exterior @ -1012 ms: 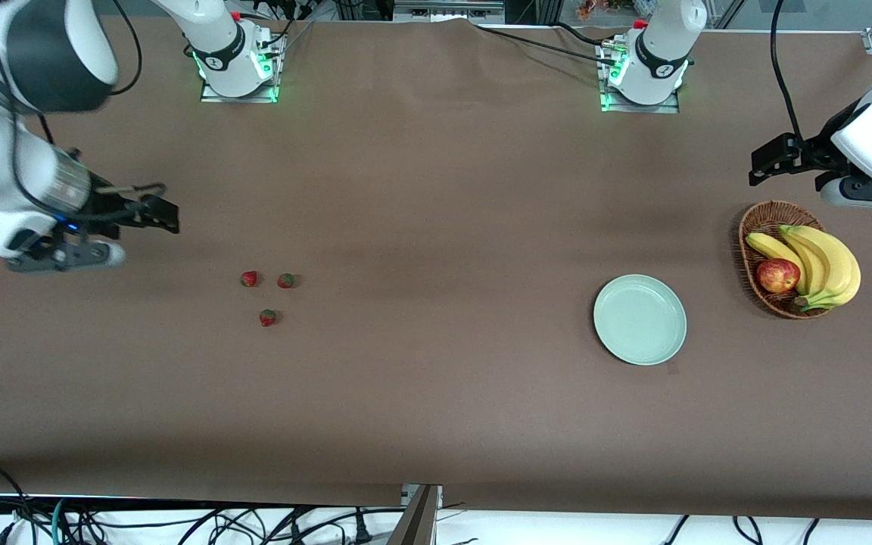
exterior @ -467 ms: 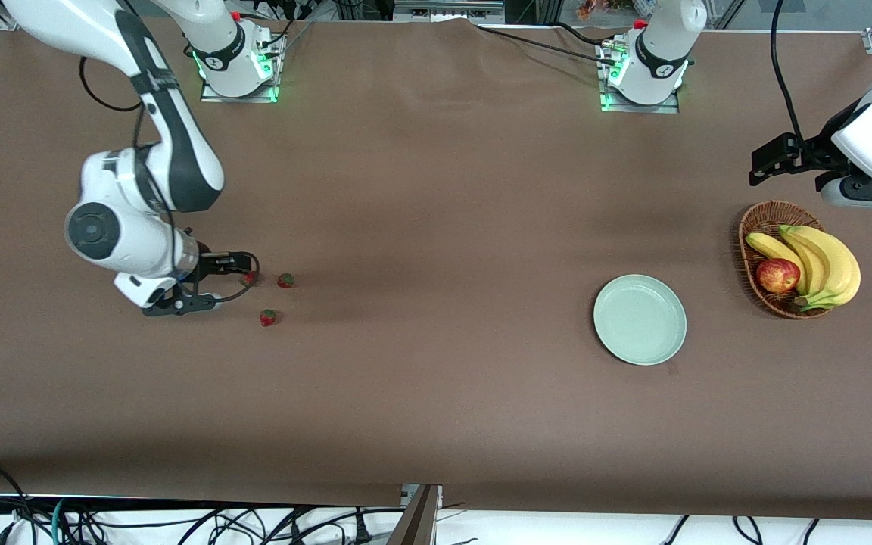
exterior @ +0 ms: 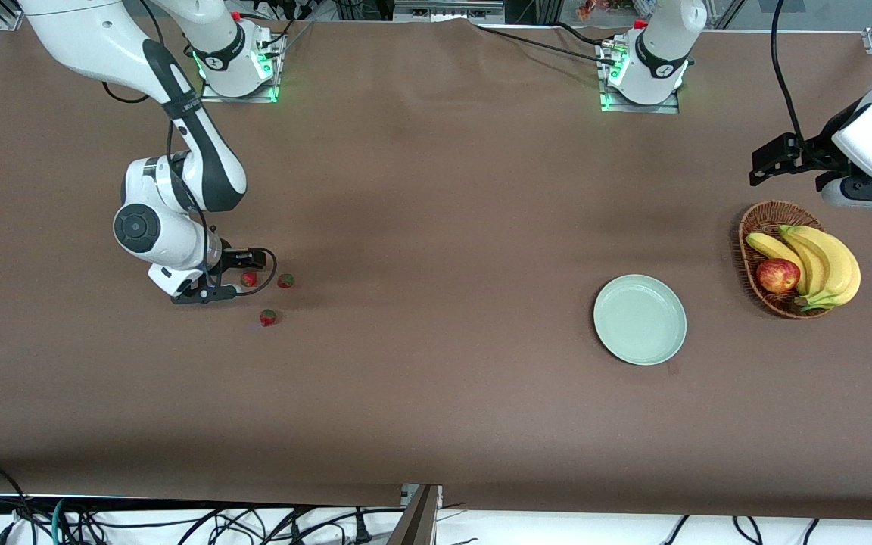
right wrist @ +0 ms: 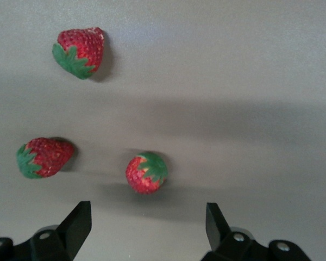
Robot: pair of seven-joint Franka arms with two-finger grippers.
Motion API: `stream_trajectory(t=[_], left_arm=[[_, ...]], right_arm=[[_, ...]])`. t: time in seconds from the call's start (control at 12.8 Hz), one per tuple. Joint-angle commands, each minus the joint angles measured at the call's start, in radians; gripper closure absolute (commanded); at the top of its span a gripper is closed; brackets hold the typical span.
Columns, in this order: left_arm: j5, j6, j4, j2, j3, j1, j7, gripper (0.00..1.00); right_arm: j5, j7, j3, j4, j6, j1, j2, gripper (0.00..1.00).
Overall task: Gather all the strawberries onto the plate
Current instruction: 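Lower the right gripper and grasp one strawberry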
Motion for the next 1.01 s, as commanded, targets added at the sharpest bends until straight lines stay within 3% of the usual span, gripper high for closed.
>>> stream_trajectory(t=[0.0,0.93], left_arm=[[0.004,-0.019,0.023,0.004,-0.006,0.007,-0.003,0.0],[0.004,-0.019,0.023,0.004,-0.006,0.008,-0.003,0.0]], right_arm=[[0.002,0.006,0.002,-0.008,0.064,-0.005,0.035,0.1],[0.001,0.005,0.002,0.038,0.064,-0.005,0.057,0.8]])
